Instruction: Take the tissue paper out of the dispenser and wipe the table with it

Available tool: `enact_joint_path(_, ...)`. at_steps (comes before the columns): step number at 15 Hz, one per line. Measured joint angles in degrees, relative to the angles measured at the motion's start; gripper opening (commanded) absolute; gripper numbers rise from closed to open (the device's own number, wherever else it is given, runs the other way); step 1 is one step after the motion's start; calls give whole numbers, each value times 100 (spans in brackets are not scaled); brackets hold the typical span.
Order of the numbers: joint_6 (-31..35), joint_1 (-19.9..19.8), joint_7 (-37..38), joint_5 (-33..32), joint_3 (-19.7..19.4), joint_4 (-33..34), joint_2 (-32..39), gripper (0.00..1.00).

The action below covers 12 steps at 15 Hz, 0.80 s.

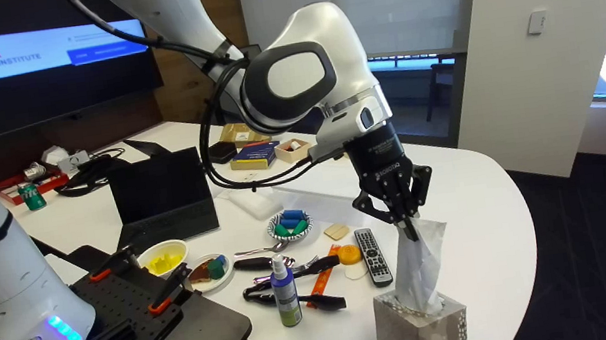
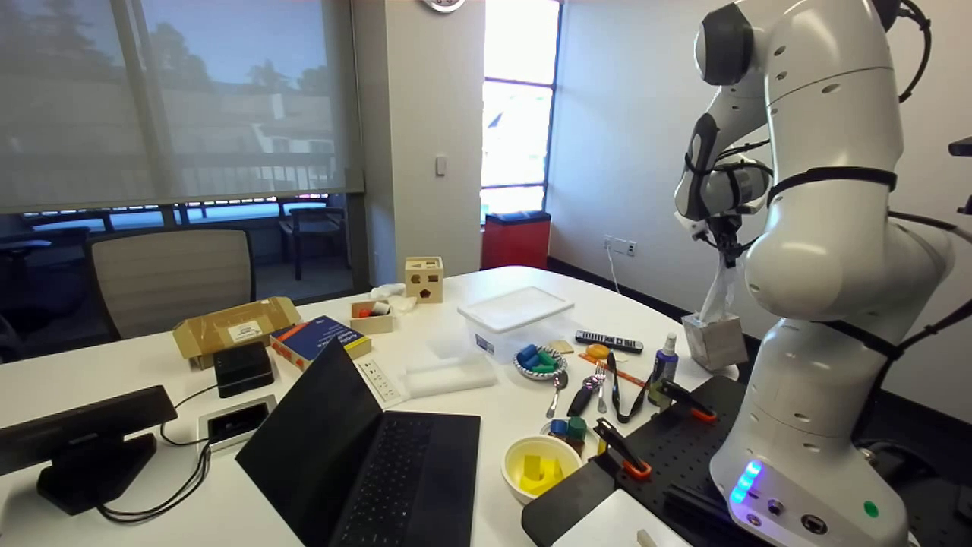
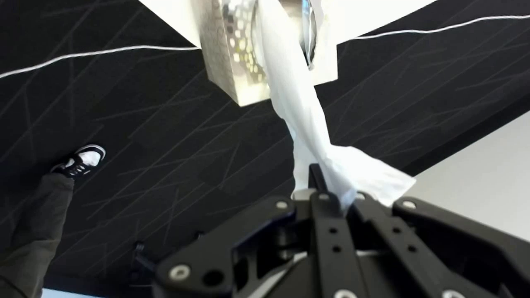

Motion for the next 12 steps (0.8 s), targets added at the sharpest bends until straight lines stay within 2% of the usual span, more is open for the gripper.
enact_joint_path(4, 16, 315, 276, 0, -242, 43, 130, 0)
enact_joint_path(9, 30, 719, 558, 0, -350, 91, 274, 0)
enact_joint_path(12, 30, 818, 567, 0, -373, 111, 347, 0)
